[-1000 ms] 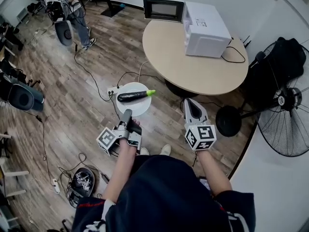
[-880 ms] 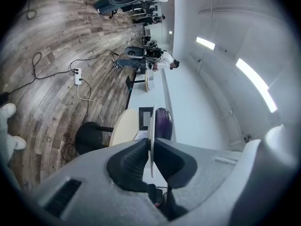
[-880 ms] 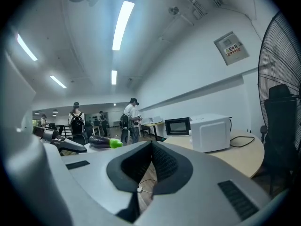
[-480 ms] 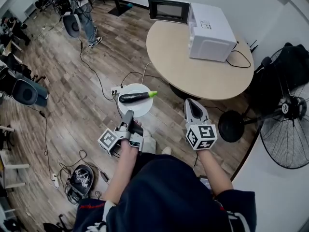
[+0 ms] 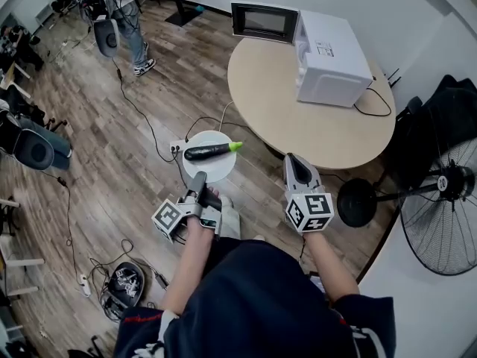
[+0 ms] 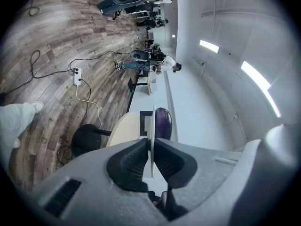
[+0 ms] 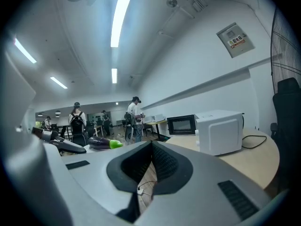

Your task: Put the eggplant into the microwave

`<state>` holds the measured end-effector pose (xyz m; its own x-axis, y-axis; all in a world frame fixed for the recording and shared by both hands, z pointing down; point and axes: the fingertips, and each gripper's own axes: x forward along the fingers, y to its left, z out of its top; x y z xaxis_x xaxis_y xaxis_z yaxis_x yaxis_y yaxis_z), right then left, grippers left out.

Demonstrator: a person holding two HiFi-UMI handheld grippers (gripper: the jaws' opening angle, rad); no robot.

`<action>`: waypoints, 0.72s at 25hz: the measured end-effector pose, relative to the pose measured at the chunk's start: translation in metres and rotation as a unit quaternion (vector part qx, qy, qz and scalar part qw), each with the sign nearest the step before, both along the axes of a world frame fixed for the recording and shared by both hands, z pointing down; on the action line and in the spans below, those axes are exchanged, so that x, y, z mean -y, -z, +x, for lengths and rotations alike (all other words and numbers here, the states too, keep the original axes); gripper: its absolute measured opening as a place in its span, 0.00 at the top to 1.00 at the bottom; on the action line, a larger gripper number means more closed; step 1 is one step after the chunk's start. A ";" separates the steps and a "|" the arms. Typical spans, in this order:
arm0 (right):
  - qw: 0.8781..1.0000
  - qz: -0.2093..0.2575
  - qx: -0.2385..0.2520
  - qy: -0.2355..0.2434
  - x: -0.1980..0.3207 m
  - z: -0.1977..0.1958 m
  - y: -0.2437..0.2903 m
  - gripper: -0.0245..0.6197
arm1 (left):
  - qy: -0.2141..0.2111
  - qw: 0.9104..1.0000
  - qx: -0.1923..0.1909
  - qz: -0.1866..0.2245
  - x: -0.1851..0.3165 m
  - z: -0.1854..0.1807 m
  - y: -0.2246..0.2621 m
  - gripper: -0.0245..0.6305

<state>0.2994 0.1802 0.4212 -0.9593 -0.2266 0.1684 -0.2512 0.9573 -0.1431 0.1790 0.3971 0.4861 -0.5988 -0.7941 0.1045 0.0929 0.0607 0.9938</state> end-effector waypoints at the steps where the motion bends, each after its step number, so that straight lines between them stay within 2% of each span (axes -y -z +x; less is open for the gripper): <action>1: 1.000 0.001 0.000 0.000 0.003 -0.010 0.000 0.95 | -0.001 1.000 0.000 0.002 0.004 -0.010 0.001 0.92; 8: 1.000 0.008 -0.001 -0.004 0.024 -0.090 0.010 0.95 | -0.018 1.000 0.007 0.011 0.032 -0.090 0.012 0.92; 18: 1.000 0.015 0.011 -0.023 0.032 -0.195 0.029 0.95 | -0.049 0.999 0.017 0.004 0.047 -0.201 0.024 0.92</action>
